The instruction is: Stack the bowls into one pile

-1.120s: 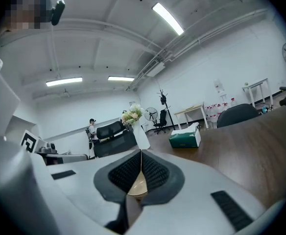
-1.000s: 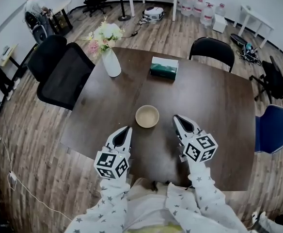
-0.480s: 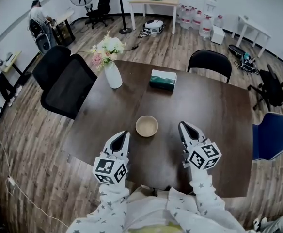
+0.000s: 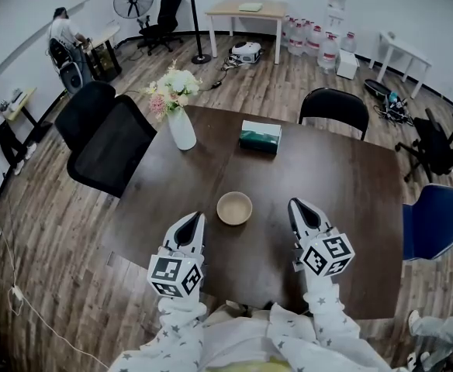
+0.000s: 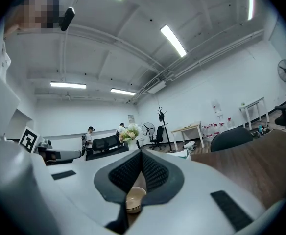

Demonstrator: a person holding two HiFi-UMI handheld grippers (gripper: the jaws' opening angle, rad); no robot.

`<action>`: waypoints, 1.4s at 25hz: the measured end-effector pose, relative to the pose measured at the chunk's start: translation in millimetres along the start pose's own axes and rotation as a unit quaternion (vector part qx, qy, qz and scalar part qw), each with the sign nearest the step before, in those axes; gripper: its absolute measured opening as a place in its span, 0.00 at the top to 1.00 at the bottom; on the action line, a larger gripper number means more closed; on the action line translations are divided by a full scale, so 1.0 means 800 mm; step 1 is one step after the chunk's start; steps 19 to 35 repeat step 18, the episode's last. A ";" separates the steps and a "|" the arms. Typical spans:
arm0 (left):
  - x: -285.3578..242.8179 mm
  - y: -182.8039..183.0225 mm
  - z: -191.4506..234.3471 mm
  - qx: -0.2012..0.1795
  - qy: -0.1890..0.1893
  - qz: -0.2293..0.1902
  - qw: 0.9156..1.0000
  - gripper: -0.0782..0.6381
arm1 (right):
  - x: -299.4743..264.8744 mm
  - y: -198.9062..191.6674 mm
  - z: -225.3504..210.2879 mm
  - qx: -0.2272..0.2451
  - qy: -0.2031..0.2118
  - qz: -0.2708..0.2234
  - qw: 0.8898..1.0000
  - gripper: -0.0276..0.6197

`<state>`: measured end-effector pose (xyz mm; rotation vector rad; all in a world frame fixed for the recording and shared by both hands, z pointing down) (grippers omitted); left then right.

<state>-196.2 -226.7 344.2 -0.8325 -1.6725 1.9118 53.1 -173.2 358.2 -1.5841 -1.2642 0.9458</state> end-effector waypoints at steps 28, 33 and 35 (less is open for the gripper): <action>0.009 0.008 0.012 -0.007 0.017 -0.010 1.000 0.85 | 0.004 0.008 0.000 0.023 -0.009 -0.009 1.000 0.92; 0.009 0.008 0.012 -0.007 0.017 -0.010 1.000 0.85 | 0.004 0.008 0.000 0.023 -0.009 -0.009 1.000 0.92; 0.009 0.008 0.012 -0.007 0.017 -0.010 1.000 0.85 | 0.004 0.008 0.000 0.023 -0.009 -0.009 1.000 0.92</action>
Point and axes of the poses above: the fingertips, and each gripper's own axes: x backward along the fingers, z to its left, y out of its top, the point moved 3 cm from there along x, backward along the fingers, and after that the axes turned 4 degrees about -x, right-handed, at the moved point
